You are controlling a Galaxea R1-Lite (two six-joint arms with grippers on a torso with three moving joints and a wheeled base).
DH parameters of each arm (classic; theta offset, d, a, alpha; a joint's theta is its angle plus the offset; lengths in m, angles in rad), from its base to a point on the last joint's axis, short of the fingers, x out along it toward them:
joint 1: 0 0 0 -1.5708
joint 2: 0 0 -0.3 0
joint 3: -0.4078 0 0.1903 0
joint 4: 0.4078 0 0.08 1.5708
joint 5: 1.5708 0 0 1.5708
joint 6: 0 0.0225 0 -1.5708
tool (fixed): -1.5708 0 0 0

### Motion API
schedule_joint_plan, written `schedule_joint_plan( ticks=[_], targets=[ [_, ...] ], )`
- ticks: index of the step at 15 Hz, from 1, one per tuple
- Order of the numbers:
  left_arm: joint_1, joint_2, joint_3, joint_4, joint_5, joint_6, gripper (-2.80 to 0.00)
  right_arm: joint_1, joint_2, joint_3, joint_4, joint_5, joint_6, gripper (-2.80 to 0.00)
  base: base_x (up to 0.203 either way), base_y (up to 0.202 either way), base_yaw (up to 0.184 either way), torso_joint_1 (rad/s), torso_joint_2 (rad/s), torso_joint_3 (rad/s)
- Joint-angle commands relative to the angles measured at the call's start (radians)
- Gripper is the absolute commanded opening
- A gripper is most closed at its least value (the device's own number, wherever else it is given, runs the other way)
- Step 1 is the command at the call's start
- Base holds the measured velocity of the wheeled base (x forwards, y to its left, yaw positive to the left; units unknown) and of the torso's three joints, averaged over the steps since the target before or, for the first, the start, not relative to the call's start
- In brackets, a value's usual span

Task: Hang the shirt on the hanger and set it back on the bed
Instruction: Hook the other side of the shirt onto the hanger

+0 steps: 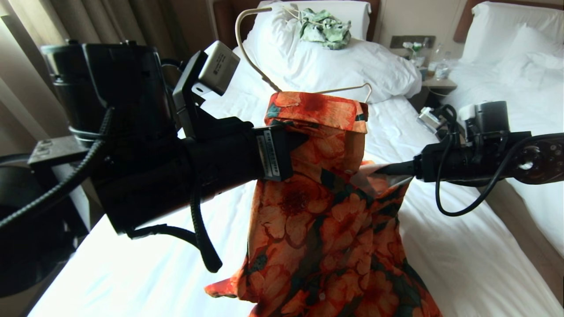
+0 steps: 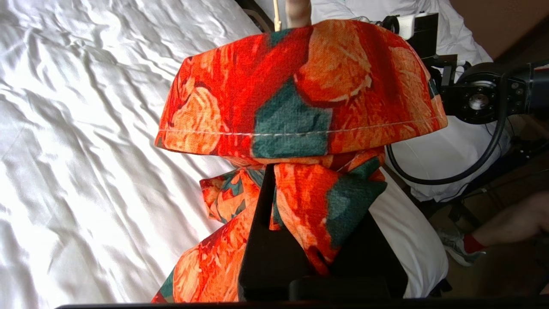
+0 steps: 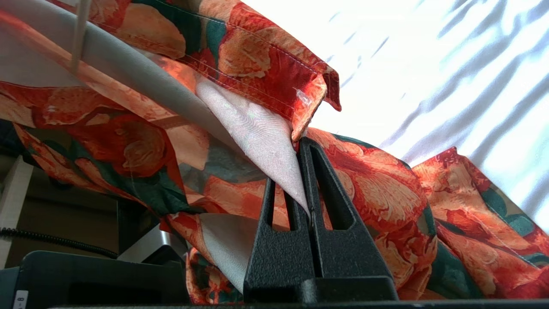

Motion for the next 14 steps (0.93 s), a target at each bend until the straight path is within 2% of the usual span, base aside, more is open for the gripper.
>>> schedule_joint_plan(
  ticks=[1, 8, 11, 14],
  targets=[
    [0.0, -0.003, 0.002, -0.003, -0.002, 0.0, -2.8, 0.005, -0.035, 0.002, 0.05, 0.005, 0.015, -2.8, 0.0, 0.0, 0.0, 0.0, 0.0, 0.0],
    [-0.001, 0.037, 0.003, 0.001, 0.006, 0.003, -2.8, 0.006, -0.098, 0.04, 0.088, -0.033, 0.014, -2.8, 0.0, 0.0, 0.0, 0.0, 0.0, 0.0],
    [-0.004, 0.002, 0.008, 0.004, 0.005, -0.005, -2.8, -0.028, -0.095, 0.045, 0.082, -0.046, 0.013, -2.8, 0.0, 0.0, 0.0, 0.0, 0.0, 0.0],
    [-0.021, -0.02, 0.035, 0.005, 0.005, -0.042, -2.8, -0.058, -0.06, 0.013, 0.078, -0.046, 0.013, -2.8, 0.0, 0.0, 0.0, 0.0, 0.0, 0.0]
  ],
)
